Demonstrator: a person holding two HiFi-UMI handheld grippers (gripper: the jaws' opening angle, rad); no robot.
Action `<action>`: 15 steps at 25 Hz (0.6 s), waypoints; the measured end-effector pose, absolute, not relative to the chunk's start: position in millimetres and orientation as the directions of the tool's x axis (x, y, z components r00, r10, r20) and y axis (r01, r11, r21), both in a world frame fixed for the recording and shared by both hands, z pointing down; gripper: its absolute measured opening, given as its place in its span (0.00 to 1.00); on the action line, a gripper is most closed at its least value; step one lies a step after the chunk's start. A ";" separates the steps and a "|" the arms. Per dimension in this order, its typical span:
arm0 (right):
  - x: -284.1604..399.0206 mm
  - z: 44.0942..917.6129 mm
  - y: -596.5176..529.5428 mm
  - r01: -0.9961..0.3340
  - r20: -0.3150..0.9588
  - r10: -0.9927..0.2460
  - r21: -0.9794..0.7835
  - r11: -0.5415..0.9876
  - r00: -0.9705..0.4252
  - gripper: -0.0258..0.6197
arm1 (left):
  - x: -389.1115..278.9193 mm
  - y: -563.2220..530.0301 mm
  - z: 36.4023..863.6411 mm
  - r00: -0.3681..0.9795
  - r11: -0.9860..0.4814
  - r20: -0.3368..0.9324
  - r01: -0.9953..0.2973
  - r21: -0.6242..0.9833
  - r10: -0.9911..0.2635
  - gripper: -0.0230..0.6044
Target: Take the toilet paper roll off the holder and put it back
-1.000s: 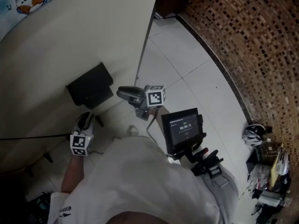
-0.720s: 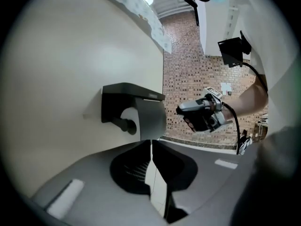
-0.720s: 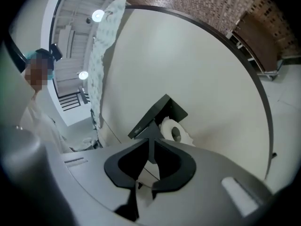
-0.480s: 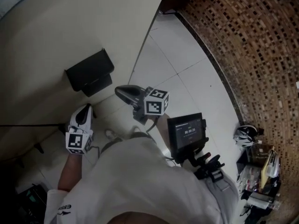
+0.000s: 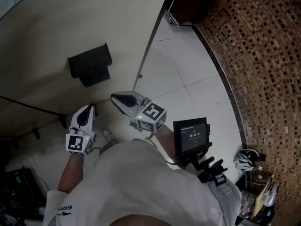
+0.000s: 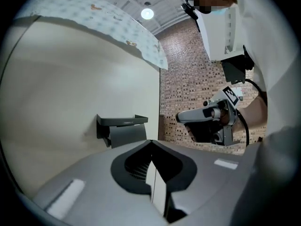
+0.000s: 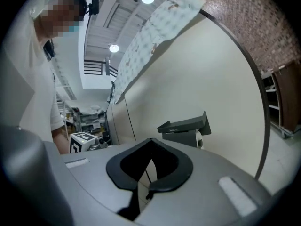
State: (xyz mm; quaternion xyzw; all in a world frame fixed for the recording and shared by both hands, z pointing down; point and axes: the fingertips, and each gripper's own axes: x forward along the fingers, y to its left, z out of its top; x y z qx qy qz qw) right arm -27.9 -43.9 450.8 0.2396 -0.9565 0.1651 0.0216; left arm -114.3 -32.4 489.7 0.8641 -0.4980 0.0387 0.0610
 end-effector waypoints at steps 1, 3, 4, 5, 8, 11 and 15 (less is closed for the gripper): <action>-22.4 451.0 -38.5 -0.470 0.122 -0.455 -0.287 0.835 -0.882 0.06 | -109.4 -25.8 490.2 0.486 -0.480 0.127 -0.874 0.072 -0.865 0.04; -12.2 450.5 -27.1 -0.475 0.117 -0.460 -0.248 0.844 -0.880 0.06 | -100.7 -11.1 487.8 0.452 -0.446 0.124 -0.892 0.078 -0.883 0.04; -7.8 449.3 -19.6 -0.474 0.116 -0.459 -0.224 0.852 -0.881 0.06 | -96.0 -2.2 485.0 0.436 -0.429 0.122 -0.900 0.080 -0.892 0.04; -4.1 449.0 -10.8 -0.472 0.124 -0.455 -0.202 0.858 -0.882 0.06 | -90.9 7.6 481.8 0.424 -0.417 0.118 -0.906 0.079 -0.898 0.04; -1.2 447.2 13.1 -0.463 0.136 -0.445 -0.168 0.870 -0.885 0.06 | -80.4 33.7 482.6 0.404 -0.399 0.108 -0.915 0.059 -0.909 0.04; 1.1 439.2 29.9 -0.446 0.110 -0.433 -0.158 0.881 -0.895 0.06 | -72.3 53.2 483.9 0.382 -0.377 0.113 -0.924 0.064 -0.917 0.04; 14.3 430.2 41.7 -0.437 0.082 -0.430 -0.154 0.886 -0.899 0.06 | -53.1 67.2 473.2 0.383 -0.378 0.110 -0.924 0.063 -0.917 0.04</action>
